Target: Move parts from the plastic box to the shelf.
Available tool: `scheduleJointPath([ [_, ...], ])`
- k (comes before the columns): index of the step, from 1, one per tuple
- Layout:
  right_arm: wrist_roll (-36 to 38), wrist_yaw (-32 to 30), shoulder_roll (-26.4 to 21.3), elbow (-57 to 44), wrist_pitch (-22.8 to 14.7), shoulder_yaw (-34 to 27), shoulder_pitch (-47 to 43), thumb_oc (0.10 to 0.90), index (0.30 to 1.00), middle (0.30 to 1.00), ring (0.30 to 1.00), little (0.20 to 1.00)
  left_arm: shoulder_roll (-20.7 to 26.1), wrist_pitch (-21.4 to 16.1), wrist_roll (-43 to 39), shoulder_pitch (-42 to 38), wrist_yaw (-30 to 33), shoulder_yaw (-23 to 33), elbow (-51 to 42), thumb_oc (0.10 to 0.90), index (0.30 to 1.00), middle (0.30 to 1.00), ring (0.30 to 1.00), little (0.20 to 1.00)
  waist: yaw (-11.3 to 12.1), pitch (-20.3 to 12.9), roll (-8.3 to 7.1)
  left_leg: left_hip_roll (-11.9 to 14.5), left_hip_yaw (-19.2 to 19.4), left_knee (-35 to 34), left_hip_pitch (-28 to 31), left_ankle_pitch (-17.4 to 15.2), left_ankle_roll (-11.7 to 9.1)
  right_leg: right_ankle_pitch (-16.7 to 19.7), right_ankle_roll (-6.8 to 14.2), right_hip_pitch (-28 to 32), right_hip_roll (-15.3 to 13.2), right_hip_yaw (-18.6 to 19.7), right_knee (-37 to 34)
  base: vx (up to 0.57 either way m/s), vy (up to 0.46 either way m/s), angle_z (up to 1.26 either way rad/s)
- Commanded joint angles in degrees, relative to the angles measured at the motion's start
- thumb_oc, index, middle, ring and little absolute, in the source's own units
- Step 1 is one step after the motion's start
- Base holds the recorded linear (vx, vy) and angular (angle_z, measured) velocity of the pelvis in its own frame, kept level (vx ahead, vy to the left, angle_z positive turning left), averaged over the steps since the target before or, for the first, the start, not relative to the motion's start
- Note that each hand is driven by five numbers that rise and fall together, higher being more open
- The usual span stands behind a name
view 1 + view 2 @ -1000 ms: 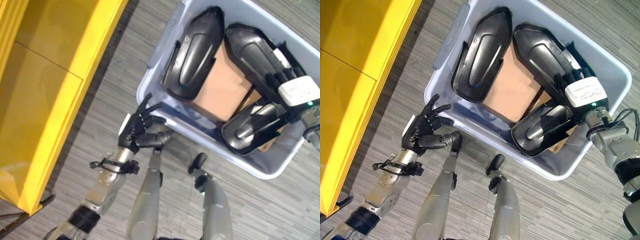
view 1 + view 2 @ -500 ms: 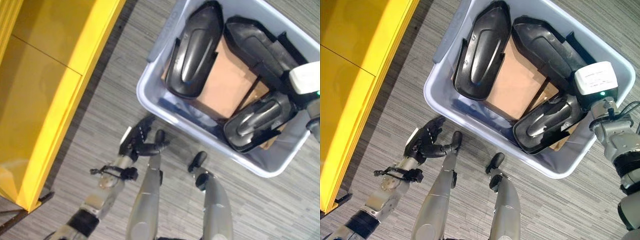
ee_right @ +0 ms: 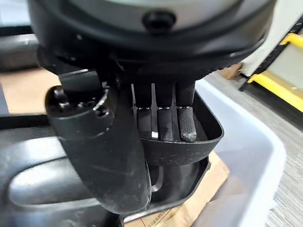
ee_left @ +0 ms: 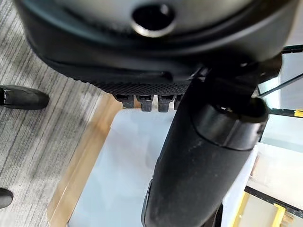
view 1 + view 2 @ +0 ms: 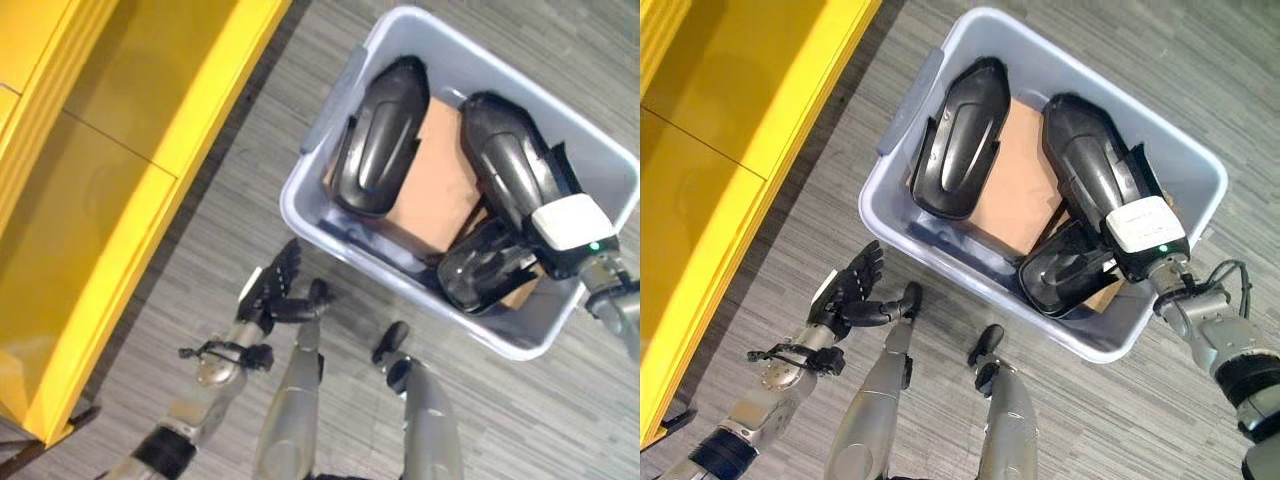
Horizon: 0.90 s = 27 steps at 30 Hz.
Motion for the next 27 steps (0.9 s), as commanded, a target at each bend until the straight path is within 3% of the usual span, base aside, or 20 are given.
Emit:
scheduleJointPath([
  [1,1.9,-4.3,-5.4,-1.5,0.9,-6.7,-4.8,0.400,0.300,0.300,0.300,0.300,-0.6,-3.1,1.2,-1.1,-1.6,0.6,-4.3,0.900,1.000,1.000,1.000,1.000,0.0,-1.2,-0.65,4.1,1.8,0.5,5.2,-4.9,-2.7,7.6,5.4,6.8,-1.4,1.7,-8.1,0.00,0.000,0.00],
  [4,2.3,-4.3,-4.4,-6.3,-0.2,-13.4,1.5,0.400,0.300,0.300,0.300,0.300,-0.6,-2.5,1.5,0.9,-2.4,2.0,-4.3,0.900,1.000,1.000,1.000,1.000,-0.2,-3.7,-1.04,4.0,2.2,-1.9,9.2,-4.7,-2.7,8.0,5.9,10.8,-1.3,1.4,-10.5,0.03,0.022,0.00],
  [11,3.6,-4.5,-2.6,-12.1,-1.5,-22.2,8.7,0.400,0.300,0.300,0.300,0.300,-0.3,-1.7,2.0,3.7,-3.6,4.3,-4.2,0.900,1.000,1.000,1.000,1.000,-0.8,-7.5,-1.41,3.8,2.6,-4.1,13.3,-4.6,-2.5,8.9,6.5,15.3,-0.9,1.2,-14.2,0.05,0.027,-0.01],
  [12,4.0,-4.3,-1.1,-16.0,-2.2,-27.5,12.7,0.400,0.300,0.300,0.300,0.300,-0.7,-1.3,2.3,5.4,-4.0,6.1,-4.0,0.900,1.000,1.000,1.000,1.000,-1.3,-9.5,-1.54,3.7,3.0,-4.8,15.1,-4.9,-2.5,9.2,6.8,17.5,-0.9,1.1,-16.0,0.05,0.025,-0.02],
  [17,5.2,-2.8,2.6,-21.0,-3.4,-33.5,18.4,0.400,0.300,0.300,0.300,0.300,-1.0,-0.6,2.9,7.9,-4.7,8.8,-4.0,0.900,1.000,1.000,1.000,1.000,-2.0,-13.3,-1.77,3.5,3.5,-5.2,17.5,-5.6,-2.6,9.9,7.3,20.7,-0.3,1.0,-19.2,0.05,0.016,0.01],
  [21,7.4,-0.4,6.5,-25.5,-4.9,-36.9,22.2,0.400,0.300,0.300,0.300,0.300,-1.4,0.1,4.1,10.2,-5.5,10.7,-3.5,0.900,1.000,1.000,1.000,1.000,-2.5,-16.5,-1.99,3.7,4.4,-5.2,19.9,-6.4,-2.7,10.5,7.4,23.3,0.4,1.5,-21.5,0.07,0.009,-0.01],
  [24,10.6,1.6,11.1,-28.4,-6.4,-36.6,23.0,0.400,0.300,0.300,0.300,0.300,-2.7,0.5,4.7,11.8,-5.3,12.3,-2.8,0.900,1.000,1.000,1.000,1.000,-3.4,-19.0,-1.91,4.1,5.4,-5.2,21.5,-7.0,-2.7,10.9,7.4,24.6,0.9,2.5,-22.8,0.05,0.006,-0.15],
  [25,11.6,3.4,14.1,-30.4,-7.1,-35.9,23.6,0.400,0.300,0.300,0.300,0.300,-3.9,0.9,5.2,13.2,-5.4,13.8,-2.5,0.900,1.000,1.000,1.000,1.000,-4.1,-21.3,-1.85,4.6,6.7,-5.2,23.0,-7.5,-2.7,11.0,7.4,25.5,1.4,3.5,-23.8,0.05,0.002,-0.24],
  [27,12.2,4.0,15.7,-30.8,-7.3,-35.4,23.7,0.400,0.300,0.300,0.300,0.300,-4.3,1.1,5.3,13.8,-5.4,14.3,-2.6,0.900,1.000,1.000,1.000,1.000,-4.3,-22.0,-1.77,4.8,7.1,-5.2,23.7,-7.7,-2.7,11.0,7.4,25.8,1.5,3.9,-24.0,0.04,-0.012,-0.29],
])
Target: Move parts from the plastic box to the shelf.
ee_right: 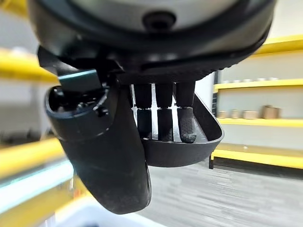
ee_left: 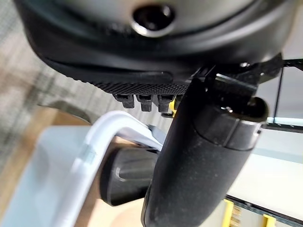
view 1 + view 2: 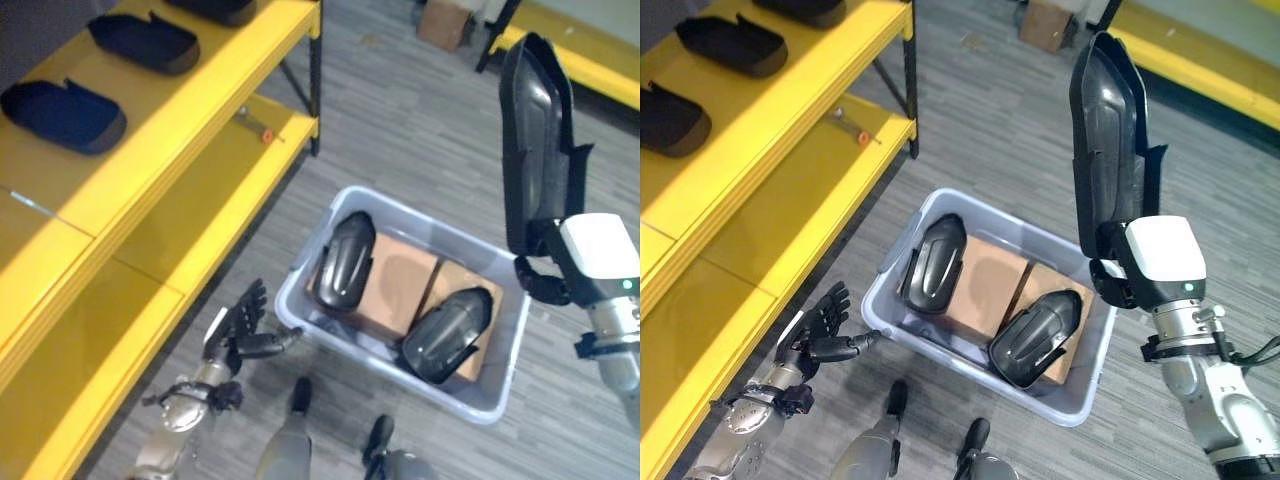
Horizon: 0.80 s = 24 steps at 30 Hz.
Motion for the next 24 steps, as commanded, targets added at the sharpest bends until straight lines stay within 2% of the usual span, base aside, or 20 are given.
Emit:
scheduleJointPath([
  [1,5.3,-1.8,-3.5,-0.7,-1.6,0.1,-5.0,0.400,0.300,0.300,0.300,0.300,-1.1,-3.7,2.9,-0.6,-1.6,0.7,-0.9,0.900,1.000,1.000,1.000,1.000,-0.6,-8.5,0.11,4.9,3.6,-1.2,3.3,-2.8,-2.5,3.7,4.3,-2.3,-2.4,3.7,0.6,0.02,-0.024,-0.40],
  [5,7.7,1.3,0.6,-0.6,-2.8,5.8,-6.7,0.400,0.300,0.300,0.300,0.300,-3.9,-4.0,5.1,0.1,-0.7,1.9,0.2,0.900,1.000,1.000,1.000,1.000,-2.4,-12.3,1.01,6.5,7.2,-1.2,7.9,-3.9,-2.5,2.7,3.7,-0.6,-0.9,7.6,-0.3,0.02,-0.086,-0.67],
  [6,9.8,2.9,1.9,-0.5,-3.1,7.7,-7.4,0.400,0.300,0.300,0.300,0.300,-5.3,-3.9,5.9,-0.2,-0.2,2.0,1.0,0.900,1.000,1.000,1.000,1.000,-2.9,-13.2,1.56,7.6,8.7,-1.2,9.8,-3.9,-2.8,1.7,3.2,-0.1,0.0,9.1,0.4,0.01,-0.161,-0.77],
  [12,12.5,3.6,2.9,-0.5,-3.8,8.9,-8.2,0.400,0.300,0.300,0.300,0.300,-6.7,-3.9,6.3,-0.2,0.2,2.1,2.1,0.900,1.000,1.000,1.000,1.000,-3.5,-13.8,1.98,9.3,9.3,-1.2,11.0,-3.1,-3.6,0.3,2.0,0.8,1.7,10.2,0.7,-0.01,-0.105,-0.19],
  [18,14.8,4.1,3.0,-0.6,-4.8,12.0,-11.0,0.400,0.300,0.300,0.300,0.300,-8.0,-3.8,6.1,1.1,0.9,3.2,2.5,0.900,1.000,1.000,1.000,1.000,-2.7,-13.5,2.23,12.4,9.2,-0.8,11.8,0.3,-5.1,-1.0,-0.1,2.5,5.1,10.8,-0.2,-0.01,-0.147,-0.02],
  [22,16.1,4.4,3.0,-0.8,-5.3,13.9,-13.3,0.400,0.300,0.300,0.300,0.300,-8.1,-3.6,5.8,1.8,0.9,3.7,1.9,0.900,1.000,1.000,1.000,1.000,-1.7,-12.4,2.38,14.4,8.0,-0.6,11.2,3.0,-6.4,-1.9,-1.2,3.1,7.0,9.9,-0.1,-0.05,-0.162,0.02],
  [24,16.6,4.2,2.8,-0.5,-5.3,14.9,-14.7,0.400,0.300,0.300,0.300,0.300,-8.3,-3.7,5.4,1.2,1.5,3.4,2.1,0.900,1.000,1.000,1.000,1.000,-0.9,-11.0,2.81,15.1,6.7,-0.8,8.9,6.2,-7.6,-2.2,-1.8,3.0,7.6,7.9,-0.1,-0.14,-0.131,0.46],
])
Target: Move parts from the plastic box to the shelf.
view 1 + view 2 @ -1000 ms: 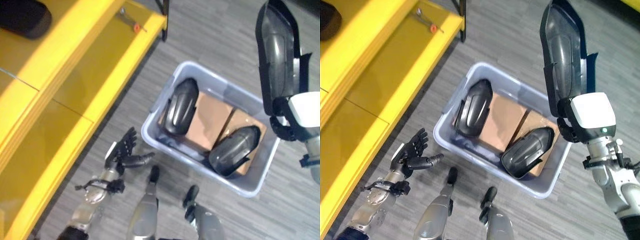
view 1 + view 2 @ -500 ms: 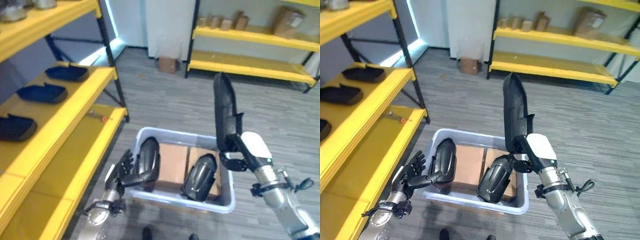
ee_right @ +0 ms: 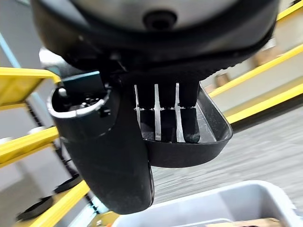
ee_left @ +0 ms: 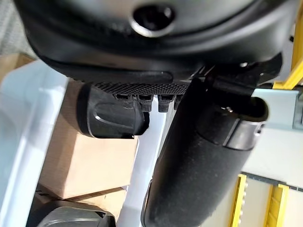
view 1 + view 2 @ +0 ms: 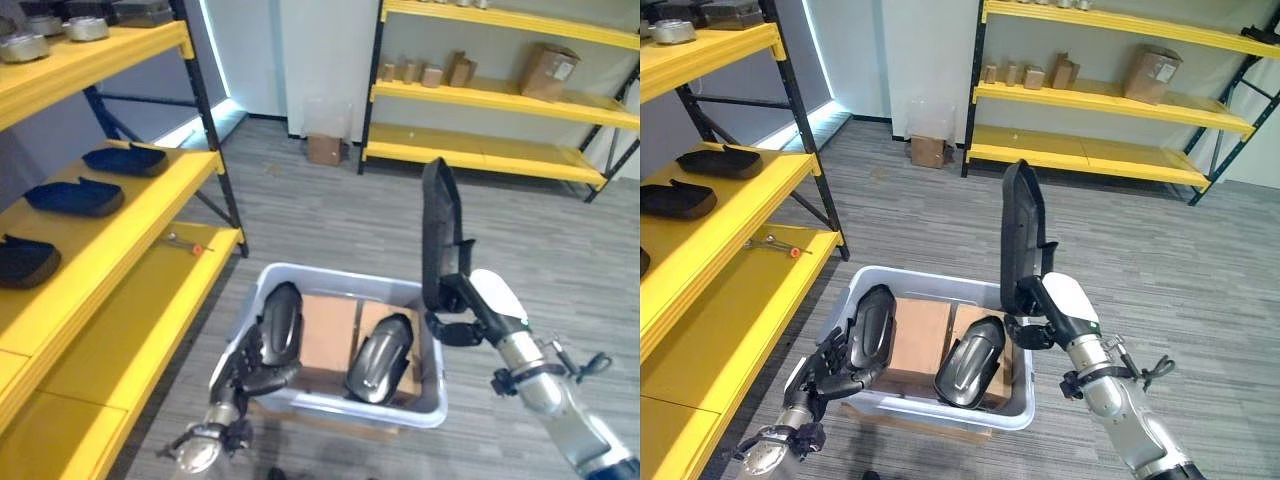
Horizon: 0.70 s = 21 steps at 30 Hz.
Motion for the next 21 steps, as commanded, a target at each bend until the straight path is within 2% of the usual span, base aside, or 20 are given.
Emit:
scheduleJointPath([
  [1,3.6,-4.1,-2.2,-2.9,-5.1,-3.9,-11.6,0.400,0.300,0.300,0.300,0.300,0.6,-4.3,0.3,-7.6,0.1,0.6,-2.4,0.900,1.000,1.000,1.000,1.000,1.1,0.2,-0.64,6.0,0.4,-0.2,-0.2,7.6,-3.7,-4.6,2.3,-2.8,-2.9,-1.4,4.9,-0.18,-0.058,0.78],
  [2,3.5,-4.8,-2.4,-3.2,-4.9,-4.5,-11.2,0.400,0.300,0.300,0.300,0.300,0.5,-4.6,0.1,-9.3,0.7,-0.2,-2.6,0.900,1.000,1.000,1.000,1.000,0.5,1.0,-0.69,6.5,2.7,0.7,-2.3,8.8,-3.4,-4.6,1.9,-3.2,-3.9,-3.8,5.3,-0.19,-0.032,0.93],
  [4,2.7,-6.0,-2.6,-3.4,-4.7,-5.1,-11.3,0.400,0.300,0.300,0.300,0.300,0.3,-5.0,-0.2,-11.0,1.0,-0.8,-2.9,0.900,1.000,1.000,1.000,1.000,-0.7,1.5,-1.08,8.0,8.0,4.1,-3.1,7.8,-2.8,-4.9,1.4,-3.8,-5.4,-6.5,6.0,-0.13,-0.011,1.43],
  [5,2.0,-7.1,-1.7,-3.5,-4.3,-5.9,-10.5,0.400,0.300,0.300,0.300,0.300,-0.1,-5.3,-0.7,-11.8,1.0,-1.0,-3.3,0.900,1.000,1.000,1.000,1.000,-1.1,1.4,-1.11,8.9,9.9,6.8,-2.8,6.0,-2.9,-4.8,1.4,-3.9,-6.2,-8.4,5.8,-0.06,0.000,1.71],
  [6,2.0,-7.1,-1.7,-3.5,-4.3,-5.9,-10.5,0.400,0.300,0.300,0.300,0.300,-0.1,-5.3,-0.7,-11.8,1.0,-1.0,-3.3,0.900,1.000,1.000,1.000,1.000,-1.1,1.4,-1.10,8.9,9.9,6.8,-2.8,6.0,-2.9,-4.8,1.4,-3.9,-6.2,-8.5,5.8,0.03,0.024,1.23],
  [7,1.8,-7.4,-1.1,-3.7,-4.3,-6.4,-9.7,0.400,0.300,0.300,0.300,0.300,-0.3,-5.4,-0.7,-12.2,1.1,-1.2,-3.6,0.900,1.000,1.000,1.000,1.000,-1.3,1.3,-1.07,9.2,9.7,8.5,-1.9,4.1,-3.8,-5.4,2.0,-3.1,-6.7,-8.6,5.7,0.05,0.047,0.66],
  [12,1.0,-8.4,-0.1,-4.6,-3.9,-9.6,-5.2,0.400,0.300,0.300,0.300,0.300,-0.5,-5.3,-0.8,-13.4,1.1,-1.4,-4.4,0.900,1.000,1.000,1.000,1.000,-2.9,0.7,0.28,11.2,15.0,7.8,1.3,3.7,-5.0,-5.5,2.9,-2.3,-9.7,-14.1,6.9,0.00,0.143,0.66],
  [14,0.6,-8.3,0.4,-4.9,-3.7,-11.0,-3.6,0.400,0.300,0.300,0.300,0.300,-0.4,-5.3,-0.5,-13.5,0.9,-1.5,-4.3,0.900,1.000,1.000,1.000,1.000,-3.4,0.1,0.79,10.0,16.6,4.6,2.2,2.5,-4.4,-4.9,4.0,-1.7,-11.2,-15.9,7.6,0.09,0.262,0.89],
  [15,0.4,-8.2,1.1,-4.8,-3.7,-11.8,-2.7,0.400,0.300,0.300,0.300,0.300,-0.2,-5.3,-0.3,-13.7,0.8,-1.7,-4.2,0.900,1.000,1.000,1.000,1.000,-3.1,-0.3,0.87,8.7,16.7,3.3,2.6,0.9,-3.7,-4.9,4.5,-1.4,-12.6,-16.8,8.8,0.13,0.331,0.95],
  [17,0.3,-8.1,1.6,-4.8,-3.5,-12.2,-2.2,0.400,0.300,0.300,0.300,0.300,0.2,-5.2,-0.1,-13.9,0.8,-1.7,-4.3,0.900,1.000,1.000,1.000,1.000,-3.0,-0.5,0.58,7.5,16.3,2.6,2.9,0.3,-3.1,-4.6,5.1,-1.0,-13.8,-17.3,9.3,0.08,0.207,0.87],
  [18,0.5,-8.2,2.0,-4.5,-3.5,-12.6,-1.9,0.400,0.300,0.300,0.300,0.300,0.7,-5.2,0.3,-14.2,0.8,-1.5,-4.2,0.900,1.000,1.000,1.000,1.000,-2.8,-0.6,0.29,6.9,16.1,2.1,2.8,0.0,-2.8,-4.2,5.4,-0.7,-14.5,-17.7,9.5,0.14,0.340,0.80],
  [19,0.5,-7.3,3.5,-4.1,-3.3,-12.2,-1.6,0.400,0.300,0.300,0.300,0.300,1.9,-5.5,1.4,-14.1,1.0,-0.5,-4.7,0.900,1.000,1.000,1.000,1.000,-1.5,-1.0,-0.90,3.7,15.0,1.8,2.3,-1.8,-1.3,-2.5,7.1,0.5,-17.2,-19.1,9.2,0.19,0.447,0.69],
  [20,0.2,-6.9,3.9,-3.8,-3.2,-11.8,-2.0,0.400,0.300,0.300,0.300,0.300,2.1,-5.7,1.5,-13.9,1.1,0.0,-5.0,0.900,1.000,1.000,1.000,1.000,-0.8,-1.0,-1.55,2.3,14.6,2.1,1.8,-2.7,-0.6,-1.1,8.1,1.0,-18.5,-19.6,8.8,0.16,0.389,0.67],
  [21,0.2,-6.9,4.0,-3.7,-3.2,-11.8,-2.0,0.400,0.300,0.300,0.300,0.300,2.1,-5.6,1.5,-13.8,1.1,0.1,-5.1,0.900,1.000,1.000,1.000,1.000,-0.9,-1.0,-1.65,2.1,14.6,2.2,1.8,-2.8,-0.5,-1.0,8.2,1.0,-18.6,-19.6,8.7,0.07,0.180,0.52],
])
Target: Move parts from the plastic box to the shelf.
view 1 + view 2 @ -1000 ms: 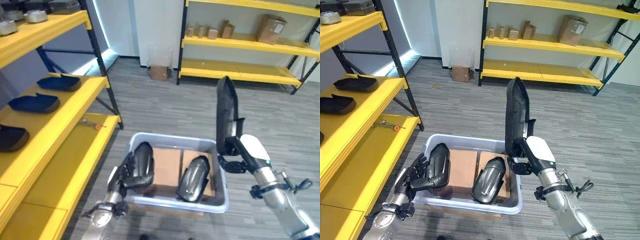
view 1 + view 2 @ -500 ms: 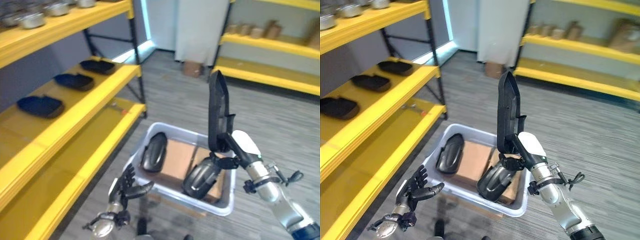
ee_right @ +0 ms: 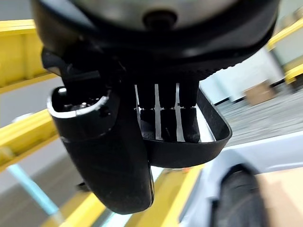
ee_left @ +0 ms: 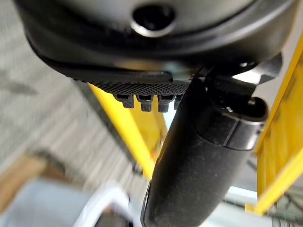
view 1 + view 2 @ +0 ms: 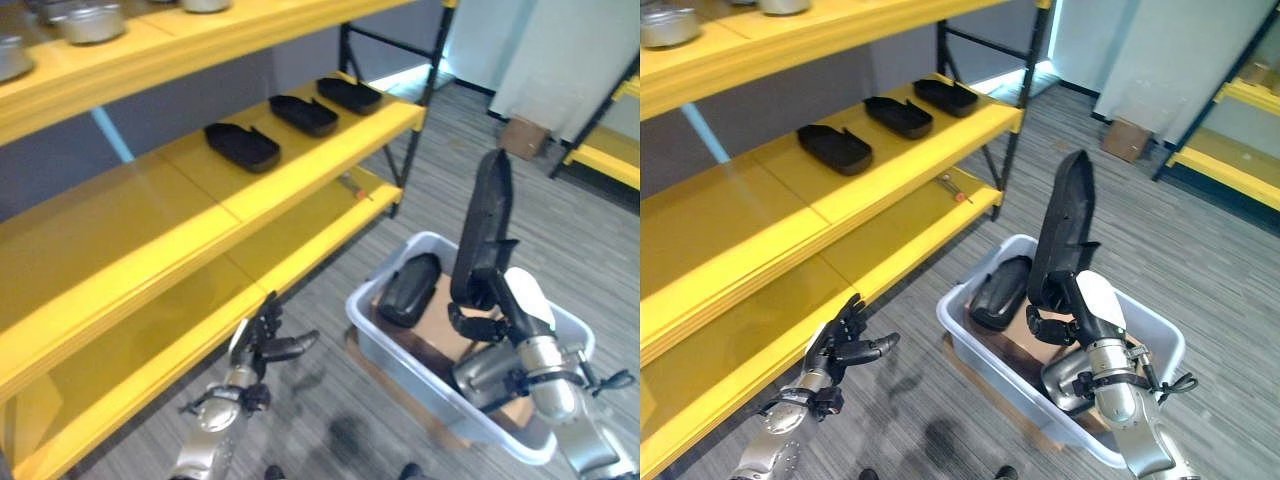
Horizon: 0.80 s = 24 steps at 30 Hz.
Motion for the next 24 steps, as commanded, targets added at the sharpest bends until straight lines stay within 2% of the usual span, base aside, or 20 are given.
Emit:
scheduleJointPath([
  [1,0.2,-3.5,-4.0,-3.8,-4.0,-2.0,-7.1,0.400,0.300,0.300,0.300,0.300,-0.9,-6.5,1.7,-2.3,0.0,1.7,-6.3,0.900,1.000,1.000,1.000,1.000,0.2,-5.2,-0.59,3.9,0.7,0.2,-1.9,3.3,0.5,-2.2,3.7,1.6,0.1,0.1,1.7,0.05,0.135,0.43],
  [5,-0.4,-3.1,-3.2,-3.6,-3.6,-0.8,-8.6,0.400,0.300,0.300,0.300,0.300,-0.4,-6.9,2.5,-1.9,0.8,3.1,-6.8,0.900,1.000,1.000,1.000,1.000,1.8,-5.3,-1.62,0.6,-0.7,0.5,-3.8,1.8,2.0,1.5,5.8,2.2,-2.5,-1.6,1.0,0.07,0.187,0.25],
  [7,-0.6,-2.9,-2.7,-2.9,-3.4,0.8,-10.7,0.400,0.300,0.300,0.300,0.300,-0.2,-7.1,2.8,-1.6,1.5,4.0,-7.0,0.900,1.000,1.000,1.000,1.000,2.9,-5.5,-2.18,-1.9,-1.8,0.1,-4.8,1.0,3.2,4.4,7.3,2.6,-4.2,-2.5,0.2,0.08,0.219,0.44],
  [8,-0.7,-2.9,-2.7,-2.9,-3.4,0.8,-10.8,0.400,0.300,0.300,0.300,0.300,-0.2,-7.0,2.8,-1.6,1.5,4.1,-7.0,0.900,1.000,1.000,1.000,1.000,2.8,-5.5,-2.21,-1.9,-1.8,0.1,-4.8,1.0,3.2,4.4,7.3,2.6,-4.2,-2.5,0.2,0.10,0.340,0.47],
  [9,-1.0,-2.6,-2.0,-2.1,-2.9,2.9,-13.1,0.400,0.300,0.300,0.300,0.300,-0.4,-7.1,3.2,-1.5,2.0,4.4,-6.6,0.900,1.000,1.000,1.000,1.000,4.0,-5.9,-2.37,-4.8,-3.3,-2.0,-5.3,0.8,4.5,7.6,8.3,3.0,-5.9,-3.4,-0.7,0.09,0.291,0.62],
  [11,-1.3,-2.4,-1.7,-1.9,-2.6,4.2,-14.6,0.400,0.300,0.300,0.300,0.300,-0.5,-7.3,3.4,-1.4,2.2,4.4,-6.7,0.900,1.000,1.000,1.000,1.000,4.6,-6.3,-2.25,-6.6,-4.1,-2.3,-5.5,0.0,5.4,9.4,8.7,3.0,-7.1,-3.5,-0.9,0.11,0.309,0.64],
  [14,-1.5,-2.7,-0.7,-0.8,-2.2,5.8,-16.6,0.400,0.300,0.300,0.300,0.300,-0.7,-7.4,3.5,-1.3,2.6,4.6,-6.9,0.900,1.000,1.000,1.000,1.000,5.1,-6.7,-2.04,-9.1,-4.8,-2.4,-5.1,-1.6,7.1,11.2,8.9,2.7,-9.4,-2.6,1.1,0.13,0.258,0.28],
  [15,-1.3,-2.4,-0.7,-0.7,-2.2,5.9,-16.5,0.400,0.300,0.300,0.300,0.300,-0.5,-7.3,3.7,-1.4,2.6,4.6,-7.0,0.900,1.000,1.000,1.000,1.000,4.8,-6.7,-1.93,-9.8,-5.4,-2.4,-4.8,-2.3,7.7,11.4,8.6,1.8,-9.6,-0.2,2.8,0.11,0.323,0.32],
  [16,-0.8,-1.8,-0.6,-0.8,-2.2,6.1,-16.1,0.400,0.300,0.300,0.300,0.300,-0.3,-7.5,3.5,-1.9,2.8,3.8,-6.4,0.900,1.000,1.000,1.000,1.000,2.8,-5.8,-1.40,-10.5,-6.4,-2.6,-4.8,-1.5,9.2,9.4,5.7,-3.3,-6.1,11.2,7.0,0.08,0.303,0.61],
  [17,-0.5,-1.3,-1.1,-1.3,-2.5,5.8,-15.4,0.400,0.300,0.300,0.300,0.300,-0.1,-7.5,3.5,-2.5,2.8,3.1,-5.9,0.900,1.000,1.000,1.000,1.000,0.8,-5.0,-0.44,-10.3,-8.0,-2.6,-4.3,-1.3,9.5,5.4,3.5,-6.6,-1.2,18.9,10.0,0.03,0.222,0.82],
  [18,-0.5,-1.3,-1.1,-1.3,-2.5,5.8,-15.5,0.400,0.300,0.300,0.300,0.300,-0.2,-7.5,3.5,-2.5,2.8,3.1,-5.9,0.900,1.000,1.000,1.000,1.000,1.0,-5.2,-0.39,-10.1,-7.8,-2.6,-4.6,-1.1,9.5,5.6,3.3,-7.1,-1.1,19.1,10.0,0.07,0.156,0.79],
  [19,0.2,-0.9,-1.5,-2.4,-3.2,4.9,-13.5,0.400,0.300,0.300,0.300,0.300,-0.3,-7.4,3.9,-2.8,2.5,2.5,-5.4,0.900,1.000,1.000,1.000,1.000,-0.4,-3.9,0.63,-9.9,-9.8,-2.6,-3.5,-1.3,9.8,-0.4,1.3,-10.7,4.5,23.7,13.2,0.08,0.095,0.68],
  [20,0.6,-0.8,-1.5,-2.7,-3.5,4.4,-12.6,0.400,0.300,0.300,0.300,0.300,-0.5,-7.4,4.1,-3.1,2.5,2.2,-5.3,0.900,1.000,1.000,1.000,1.000,-0.9,-3.4,0.86,-10.0,-10.6,-2.6,-3.0,-1.2,9.8,-1.8,0.9,-12.4,6.0,24.5,13.9,0.12,0.089,0.37],
  [23,1.6,-0.8,-0.7,-3.3,-4.0,2.8,-10.6,0.400,0.300,0.300,0.300,0.300,-0.4,-7.1,4.6,-3.4,1.8,2.1,-5.3,0.900,1.000,1.000,1.000,1.000,-2.0,-2.5,0.71,-9.9,-12.2,-2.6,-2.2,-2.1,9.3,-0.2,1.8,-15.0,6.4,25.3,8.6,0.10,-0.071,0.49],
  [24,1.6,-0.8,-0.5,-3.3,-4.1,2.6,-10.5,0.400,0.300,0.300,0.300,0.300,-0.4,-7.2,4.7,-3.5,1.8,2.0,-5.3,0.900,1.000,1.000,1.000,1.000,-2.6,-2.3,0.44,-9.9,-12.7,-2.6,-1.7,-2.2,9.0,0.7,2.3,-15.9,6.8,26.9,6.7,0.14,-0.099,0.50],
])
